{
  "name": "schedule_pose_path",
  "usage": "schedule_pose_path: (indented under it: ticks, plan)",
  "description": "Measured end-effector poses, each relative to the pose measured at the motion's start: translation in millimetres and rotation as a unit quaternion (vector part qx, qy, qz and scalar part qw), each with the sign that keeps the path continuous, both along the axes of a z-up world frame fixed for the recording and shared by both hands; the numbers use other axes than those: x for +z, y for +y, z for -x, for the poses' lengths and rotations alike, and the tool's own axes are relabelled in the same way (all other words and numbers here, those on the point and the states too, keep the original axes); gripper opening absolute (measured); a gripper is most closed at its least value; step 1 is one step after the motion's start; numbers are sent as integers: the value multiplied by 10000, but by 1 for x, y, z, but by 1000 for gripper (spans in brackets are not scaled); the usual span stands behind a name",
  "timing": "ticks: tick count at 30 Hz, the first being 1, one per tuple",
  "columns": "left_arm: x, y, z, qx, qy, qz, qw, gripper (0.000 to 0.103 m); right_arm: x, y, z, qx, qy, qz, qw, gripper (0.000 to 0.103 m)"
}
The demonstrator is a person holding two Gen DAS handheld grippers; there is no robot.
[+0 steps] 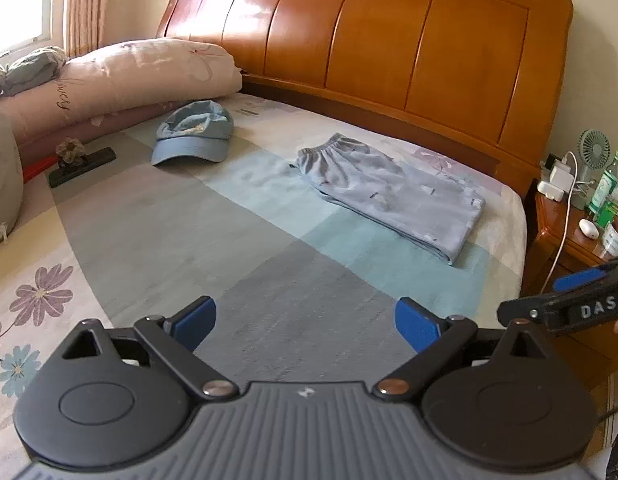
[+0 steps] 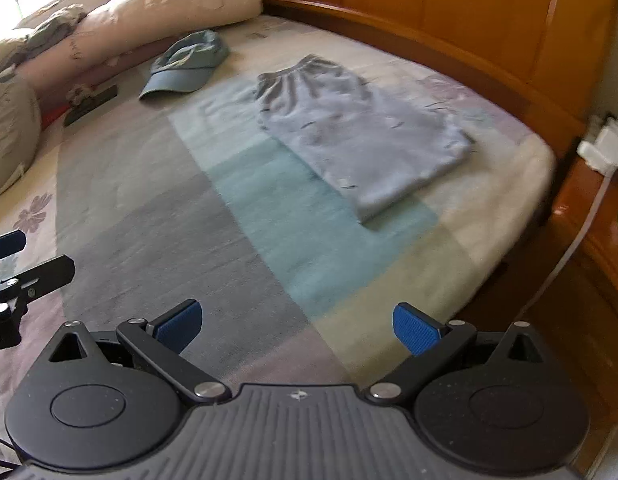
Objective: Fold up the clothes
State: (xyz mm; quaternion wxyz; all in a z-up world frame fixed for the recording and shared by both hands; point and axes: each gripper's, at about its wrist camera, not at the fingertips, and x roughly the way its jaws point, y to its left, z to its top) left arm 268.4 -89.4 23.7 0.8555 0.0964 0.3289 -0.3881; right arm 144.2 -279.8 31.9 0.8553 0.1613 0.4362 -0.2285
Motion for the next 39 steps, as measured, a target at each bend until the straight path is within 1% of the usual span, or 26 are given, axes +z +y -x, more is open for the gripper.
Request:
schedule_pose_path:
  ticks: [3,5,9,11,18,22,26,29,33,39]
  plan:
    - [3,-6,5,-143,-1,0,9999,98,5,1,13,-149,-44,-23,9999,103]
    - [5,-12,9,-208,-22,-24,9998,101,8,1,20,-198,-52,-16,9998,103]
    - [10,-22,14,-445,196,-43,9988,101,11,2,29,-235,-40,27,9997,103]
    - [11,-27,17,-472,203,-57,9987,101,12,0,33,-224,-85,8,9997,103]
    - [19,-42,21,-257,232,-68,9994,102,11,-13,40,-177,-199,-31,9996,103]
    - [23,-52,22,-104,224,-90,9997,102,9,-27,38,-65,-232,-81,9997,103]
    - [26,-61,24,-53,200,-103,9997,102,8,-38,31,28,-208,-42,9998,103]
    - [26,-66,22,24,286,-99,9995,102,7,-46,26,111,-202,-73,9997,103]
    - [24,-71,18,86,436,-190,9988,102,5,-52,21,180,-157,-66,9997,103]
    - [23,-73,15,109,482,-238,9985,102,4,-56,16,198,-118,-81,9997,103]
